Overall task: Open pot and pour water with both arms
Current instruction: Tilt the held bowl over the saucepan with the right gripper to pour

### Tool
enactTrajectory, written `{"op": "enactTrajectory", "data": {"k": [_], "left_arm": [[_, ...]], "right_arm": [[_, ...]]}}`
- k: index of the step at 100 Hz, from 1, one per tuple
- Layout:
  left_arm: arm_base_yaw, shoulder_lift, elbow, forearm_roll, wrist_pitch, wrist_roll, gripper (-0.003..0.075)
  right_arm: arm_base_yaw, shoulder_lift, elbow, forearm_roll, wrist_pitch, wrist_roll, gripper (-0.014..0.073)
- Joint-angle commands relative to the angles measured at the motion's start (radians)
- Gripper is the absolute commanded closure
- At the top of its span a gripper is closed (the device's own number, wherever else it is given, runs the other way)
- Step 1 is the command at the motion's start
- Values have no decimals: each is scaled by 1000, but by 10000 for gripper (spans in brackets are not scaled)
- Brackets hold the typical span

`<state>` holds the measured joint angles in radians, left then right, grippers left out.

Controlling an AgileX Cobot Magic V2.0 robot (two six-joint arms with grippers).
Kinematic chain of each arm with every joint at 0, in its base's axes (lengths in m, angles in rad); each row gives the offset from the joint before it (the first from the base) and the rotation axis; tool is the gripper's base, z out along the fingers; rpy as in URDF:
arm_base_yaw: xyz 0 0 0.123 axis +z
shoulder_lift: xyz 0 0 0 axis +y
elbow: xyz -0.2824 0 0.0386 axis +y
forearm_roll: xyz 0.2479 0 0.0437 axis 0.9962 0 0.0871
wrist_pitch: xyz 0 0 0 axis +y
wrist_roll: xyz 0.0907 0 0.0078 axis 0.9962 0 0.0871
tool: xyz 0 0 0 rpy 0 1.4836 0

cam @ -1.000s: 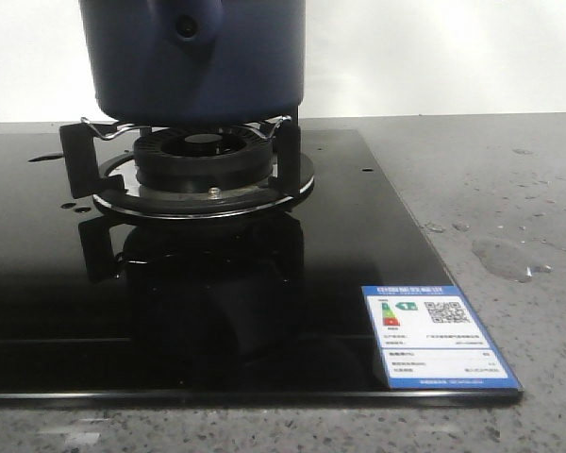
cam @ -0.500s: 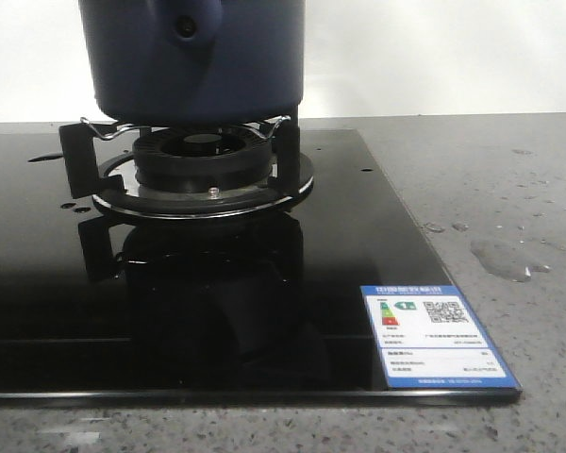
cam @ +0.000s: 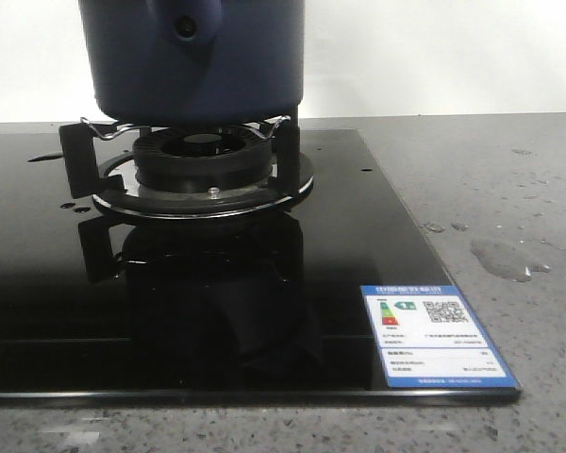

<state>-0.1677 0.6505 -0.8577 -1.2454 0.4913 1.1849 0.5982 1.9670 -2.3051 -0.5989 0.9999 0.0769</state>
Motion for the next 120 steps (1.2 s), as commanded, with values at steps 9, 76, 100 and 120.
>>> {"op": "enactTrajectory", "data": {"k": [9, 76, 100, 120], "left_arm": [[-25, -1, -31, -41, -55, -9, 441], [-65, -1, -31, -38, -66, -9, 441], [-108, -1, -31, 3, -82, -9, 441], [-124, -1, -31, 21, -89, -9, 441]], "right_arm": [[35, -62, -23, -213, -92, 69, 634], [166, -51, 2, -640, -68, 165, 634], [207, -51, 2, -768, -59, 181, 634], [236, -51, 2, -862, -59, 181, 634]]}}
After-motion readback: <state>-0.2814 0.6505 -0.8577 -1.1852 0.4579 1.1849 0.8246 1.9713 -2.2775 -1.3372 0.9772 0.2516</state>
